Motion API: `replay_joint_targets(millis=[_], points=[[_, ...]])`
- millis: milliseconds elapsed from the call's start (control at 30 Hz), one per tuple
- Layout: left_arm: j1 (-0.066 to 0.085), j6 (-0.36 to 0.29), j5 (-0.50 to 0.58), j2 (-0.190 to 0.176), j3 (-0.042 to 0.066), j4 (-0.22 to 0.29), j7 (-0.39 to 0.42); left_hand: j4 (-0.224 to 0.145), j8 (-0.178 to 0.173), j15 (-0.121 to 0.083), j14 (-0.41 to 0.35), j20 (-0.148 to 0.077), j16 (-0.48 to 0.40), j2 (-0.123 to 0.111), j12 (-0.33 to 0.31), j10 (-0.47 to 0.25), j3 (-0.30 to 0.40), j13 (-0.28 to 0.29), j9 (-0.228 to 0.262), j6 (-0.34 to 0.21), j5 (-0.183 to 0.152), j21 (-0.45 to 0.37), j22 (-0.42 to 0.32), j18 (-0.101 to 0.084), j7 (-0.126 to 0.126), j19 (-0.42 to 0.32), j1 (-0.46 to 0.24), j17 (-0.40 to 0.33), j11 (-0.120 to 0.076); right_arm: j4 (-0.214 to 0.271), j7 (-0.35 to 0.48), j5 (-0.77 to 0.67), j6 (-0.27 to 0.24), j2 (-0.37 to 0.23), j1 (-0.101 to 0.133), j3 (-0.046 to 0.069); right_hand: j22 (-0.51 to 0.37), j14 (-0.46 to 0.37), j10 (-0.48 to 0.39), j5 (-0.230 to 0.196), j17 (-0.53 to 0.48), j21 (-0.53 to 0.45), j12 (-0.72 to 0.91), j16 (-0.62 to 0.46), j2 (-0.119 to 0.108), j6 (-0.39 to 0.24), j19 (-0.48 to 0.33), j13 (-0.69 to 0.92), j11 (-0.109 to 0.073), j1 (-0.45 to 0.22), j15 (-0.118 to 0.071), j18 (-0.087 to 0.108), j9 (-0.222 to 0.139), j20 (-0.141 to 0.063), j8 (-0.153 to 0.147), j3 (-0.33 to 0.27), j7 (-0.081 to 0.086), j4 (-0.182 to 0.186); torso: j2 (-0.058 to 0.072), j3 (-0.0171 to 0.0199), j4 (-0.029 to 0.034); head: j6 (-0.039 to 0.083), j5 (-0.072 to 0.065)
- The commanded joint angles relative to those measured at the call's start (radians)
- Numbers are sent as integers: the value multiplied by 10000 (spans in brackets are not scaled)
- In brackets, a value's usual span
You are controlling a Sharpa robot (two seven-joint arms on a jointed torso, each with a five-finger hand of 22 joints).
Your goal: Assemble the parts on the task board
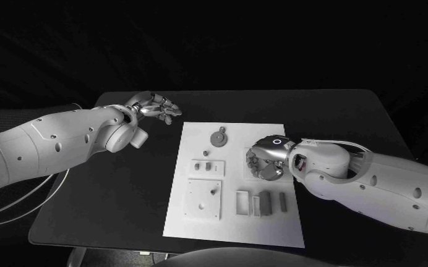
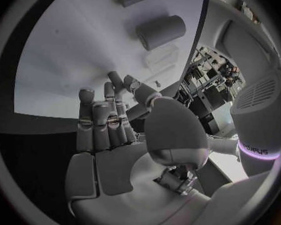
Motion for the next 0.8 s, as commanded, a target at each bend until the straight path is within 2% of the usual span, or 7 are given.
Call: replay_joint_targets(millis=[33,400,700,800], points=[[9,110,15,13,6,16,121,-20,24,-3,57,29,-54,21,13,-15,14,-13,-12,-7,-15,-57,13,137,18,58,78,12,37,10,-23,-218,-77,17,-14,-1,122,55,196,14,-17,30,94,-52,-20,145,76,-14,3,130,-82,301,25,-20,62,397,-31,137,-2,-1,-2,-1,5],[8,106,15,14,6,12,124,-20,25,-4,59,28,-61,24,12,-15,14,-17,-13,-7,-14,-60,15,137,17,59,80,23,37,46,-51,-387,-498,13,-27,0,163,197,537,-6,-21,105,218,-52,414,466,172,-6,-137,80,-215,301,123,-73,169,693,-148,105,-3,0,-1,-13,9],[7,106,15,6,5,12,129,-20,26,-3,60,29,-68,22,12,-16,12,-20,-14,-7,-15,-63,17,137,17,58,79,32,37,366,9,-422,-781,-136,-28,11,164,265,640,-9,-18,134,246,-53,454,555,226,-7,-181,25,-261,301,163,-104,195,718,-182,-13,-2,5,-7,-10,36],[7,107,15,3,5,15,129,-20,26,-4,61,28,-70,22,12,-16,12,-21,-14,-7,-15,-64,17,137,17,58,80,36,37,550,14,-430,-810,-226,-27,64,163,272,652,-9,-18,137,249,-55,451,567,234,-7,-187,20,-266,301,168,-108,199,722,-187,-27,-4,1,-7,-8,42]])
